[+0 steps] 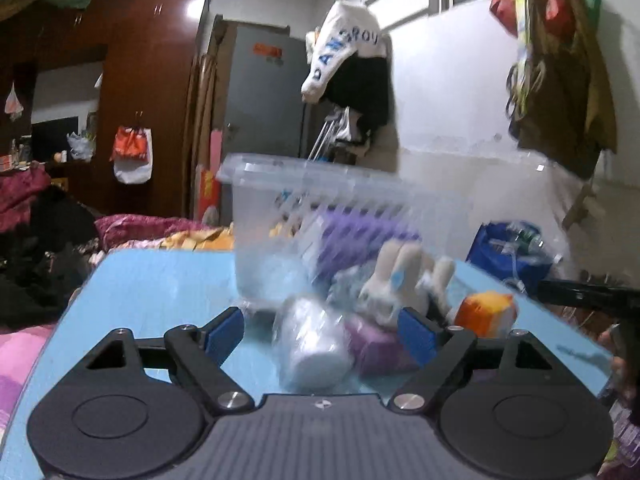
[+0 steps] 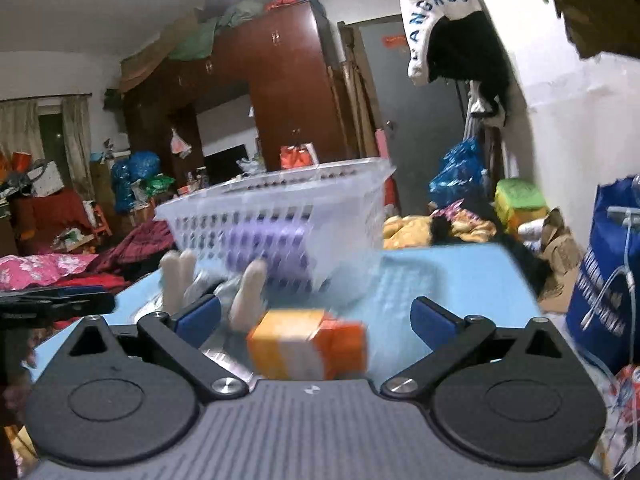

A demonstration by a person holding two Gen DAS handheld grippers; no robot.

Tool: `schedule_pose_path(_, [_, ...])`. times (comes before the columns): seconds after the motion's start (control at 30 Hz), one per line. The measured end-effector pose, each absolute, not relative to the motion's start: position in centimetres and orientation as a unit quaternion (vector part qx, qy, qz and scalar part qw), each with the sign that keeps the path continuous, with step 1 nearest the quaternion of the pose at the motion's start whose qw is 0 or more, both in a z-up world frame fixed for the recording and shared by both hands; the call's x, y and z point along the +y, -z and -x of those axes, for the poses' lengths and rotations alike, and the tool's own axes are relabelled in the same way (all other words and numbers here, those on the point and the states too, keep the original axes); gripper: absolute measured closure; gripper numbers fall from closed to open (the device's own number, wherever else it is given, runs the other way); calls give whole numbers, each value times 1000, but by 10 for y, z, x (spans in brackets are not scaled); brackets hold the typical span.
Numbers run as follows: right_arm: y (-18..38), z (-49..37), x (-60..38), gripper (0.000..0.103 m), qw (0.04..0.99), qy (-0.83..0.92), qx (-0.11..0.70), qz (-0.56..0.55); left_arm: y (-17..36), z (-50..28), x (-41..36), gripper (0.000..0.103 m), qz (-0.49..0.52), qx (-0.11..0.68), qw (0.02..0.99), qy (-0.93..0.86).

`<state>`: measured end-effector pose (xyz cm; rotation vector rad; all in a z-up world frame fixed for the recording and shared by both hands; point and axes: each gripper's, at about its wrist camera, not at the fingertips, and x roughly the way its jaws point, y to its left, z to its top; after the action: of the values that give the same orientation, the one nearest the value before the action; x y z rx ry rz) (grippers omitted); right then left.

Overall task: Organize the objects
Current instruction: 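Grasp the clear wrapped roll with left gripper while right gripper grasps orange-capped bottle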

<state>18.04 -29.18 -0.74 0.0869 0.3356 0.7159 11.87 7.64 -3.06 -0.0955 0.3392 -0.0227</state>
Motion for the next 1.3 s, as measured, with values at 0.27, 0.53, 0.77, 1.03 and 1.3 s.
schedule_pose_path(0.27, [7, -217, -262, 0, 920, -324, 219, -24, 37, -134, 79, 16, 43, 202, 978, -6])
schedule_pose_path(0.53, [24, -211, -253, 11, 915, -322, 244, 8, 42, -146, 78, 24, 53, 239, 969, -27])
schedule_pose_path(0.77, [26, -207, -252, 18, 914, -320, 247, 18, 43, -152, 70, 25, 40, 254, 966, -37])
schedule_pose_path(1.03, [25, -199, -253, 19, 922, -319, 218, 29, 43, -142, 61, 55, 24, 237, 971, -30])
schedule_pose_path(1.3, [24, -185, -266, 19, 931, -331, 152, -5, 39, -117, 54, 56, 7, 159, 987, -17])
